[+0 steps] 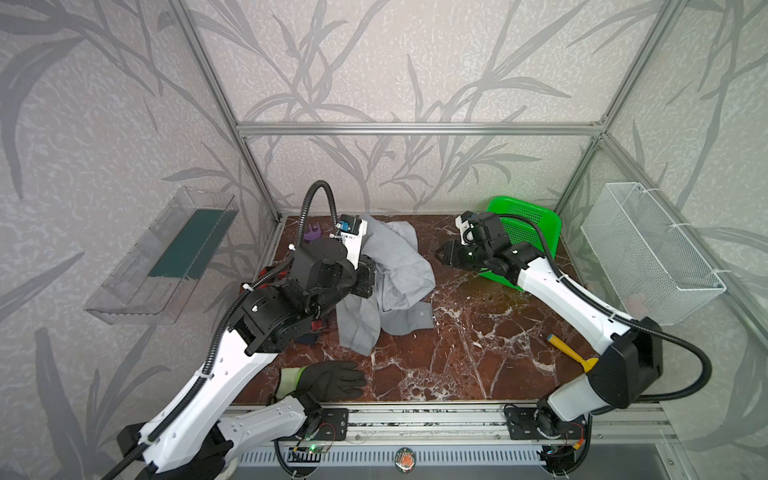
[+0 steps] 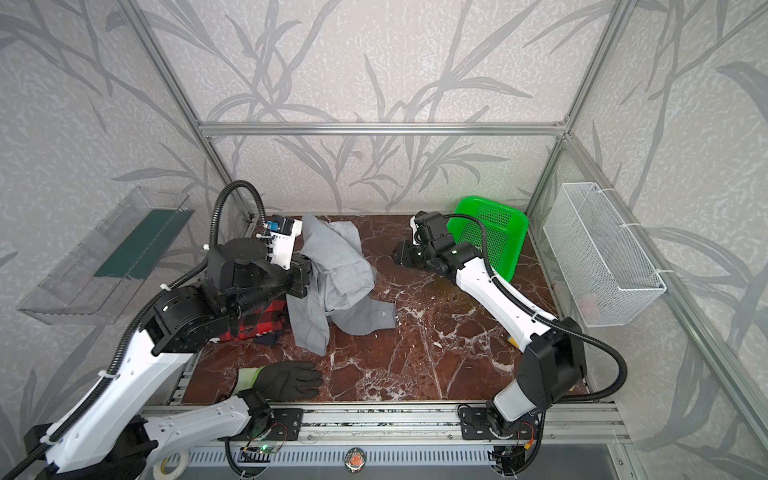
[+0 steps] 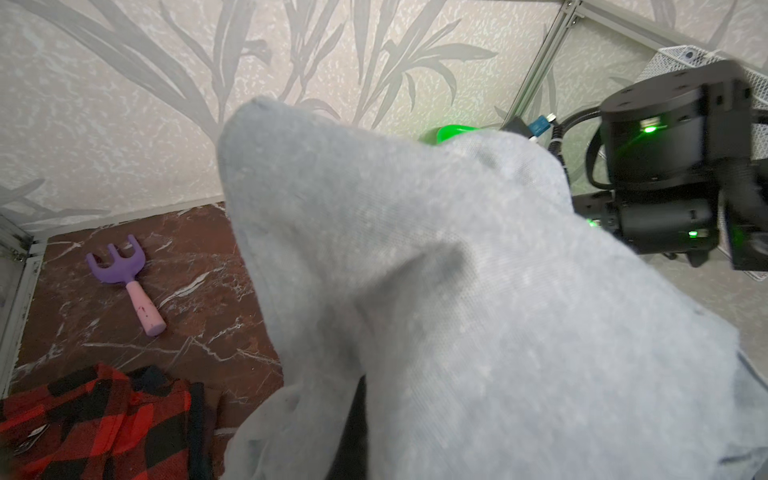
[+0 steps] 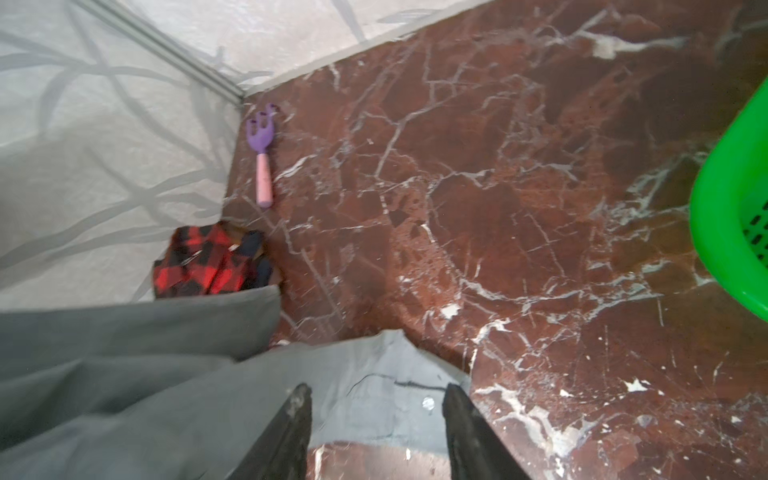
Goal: Fold and stack the long sleeve shirts
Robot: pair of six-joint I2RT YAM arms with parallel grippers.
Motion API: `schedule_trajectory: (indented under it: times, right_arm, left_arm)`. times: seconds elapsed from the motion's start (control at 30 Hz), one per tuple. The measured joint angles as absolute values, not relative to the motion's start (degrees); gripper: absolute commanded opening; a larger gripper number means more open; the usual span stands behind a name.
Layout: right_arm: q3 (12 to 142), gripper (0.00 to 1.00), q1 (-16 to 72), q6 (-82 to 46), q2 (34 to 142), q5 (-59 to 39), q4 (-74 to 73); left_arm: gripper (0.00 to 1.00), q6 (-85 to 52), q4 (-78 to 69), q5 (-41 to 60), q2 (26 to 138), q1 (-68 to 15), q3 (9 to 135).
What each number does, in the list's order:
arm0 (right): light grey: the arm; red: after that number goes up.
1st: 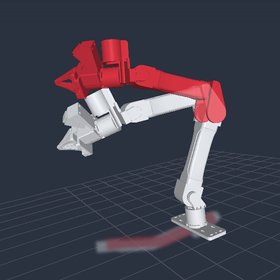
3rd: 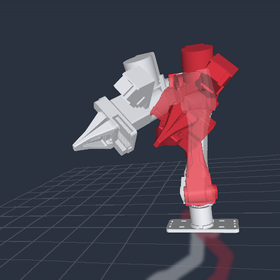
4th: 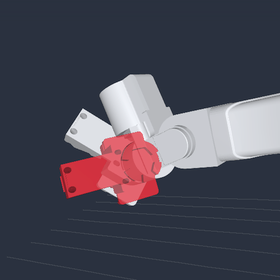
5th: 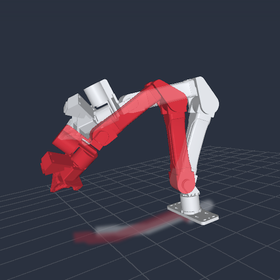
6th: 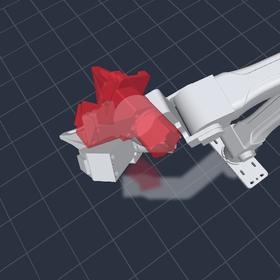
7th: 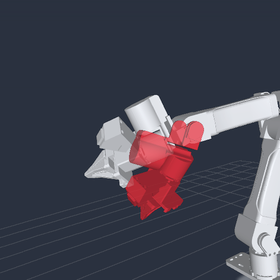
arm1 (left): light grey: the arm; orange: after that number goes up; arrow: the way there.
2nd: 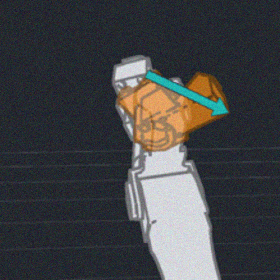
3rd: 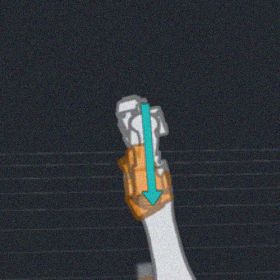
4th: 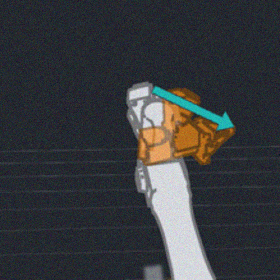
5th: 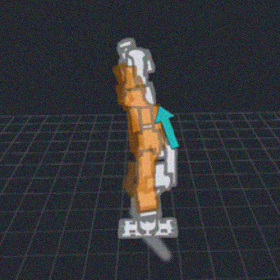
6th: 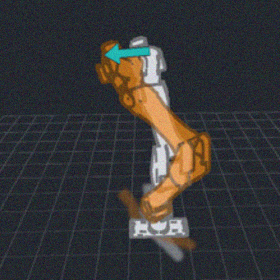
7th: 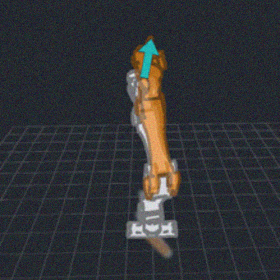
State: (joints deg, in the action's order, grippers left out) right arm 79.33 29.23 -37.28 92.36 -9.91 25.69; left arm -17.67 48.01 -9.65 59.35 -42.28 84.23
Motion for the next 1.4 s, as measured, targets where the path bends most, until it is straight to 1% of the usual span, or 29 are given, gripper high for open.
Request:
schedule_trajectory:
  times: [0.1, 0.23, 0.37, 0.43, 0.53, 0.67, 0.87, 1.13, 1.17, 1.27, 1.33, 1.4]
  right_arm:
    - [79.2, 0.51, 28.5, -39.3, 98.3, -6.0, 23.2]
    - [79.7, 0.48, 27.0, -42.4, 106.1, -1.1, 19.3]
    - [83.5, 0.46, 25.4, -45.0, 113.4, 2.1, 19.3]
    - [84.7, 0.47, 24.6, -45.7, 115.4, 4.7, 19.6]
    - [84.6, 0.47, 23.3, -46.5, 115.7, 7.6, 19.8]
    - [81.8, 0.48, 20.8, -47.3, 113.8, 9.9, 19.2]
    - [71.2, 0.47, 15.9, -48.2, 106.5, 12.3, 18.5]
    - [64.1, 0.48, 10.3, -47.4, 97.1, 14.0, 19.3]
    - [63.6, 0.5, 9.5, -46.9, 95.6, 13.9, 19.8]
    - [63.0, 0.58, 7.9, -45.3, 92.2, 12.3, 21.0]
    - [62.4, 0.61, 7.4, -43.8, 89.6, 8.8, 20.6]
    - [61.3, 0.66, 8.4, -42.5, 86.5, 3.0, 19.8]
  left_arm:
    - [0.0, -18.9, 50.2, -10.0, 59.4, -42.3, 84.2]
    - [0.0, -20.1, 51.2, -10.3, 59.4, -42.3, 84.2]
    - [0.0, -20.8, 51.4, -10.3, 59.3, -42.3, 84.1]
    - [0.0, -21.1, 51.1, -10.3, 59.2, -42.3, 83.6]
    - [0.0, -21.3, 51.0, -10.3, 58.9, -42.3, 82.3]
    - [0.0, -21.5, 50.6, -10.2, 58.6, -42.3, 80.4]
    - [0.0, -21.7, 49.4, -10.0, 58.6, -42.3, 78.3]
    - [0.0, -22.3, 47.0, -8.4, 59.6, -42.3, 76.7]
    - [0.0, -22.5, 46.6, -7.9, 60.1, -42.3, 76.5]
    - [0.0, -23.0, 45.8, -6.6, 61.8, -42.3, 76.2]
    - [0.0, -23.5, 45.1, -5.8, 63.0, -42.3, 76.1]
    - [0.0, -24.3, 44.3, -4.9, 64.0, -41.9, 76.1]
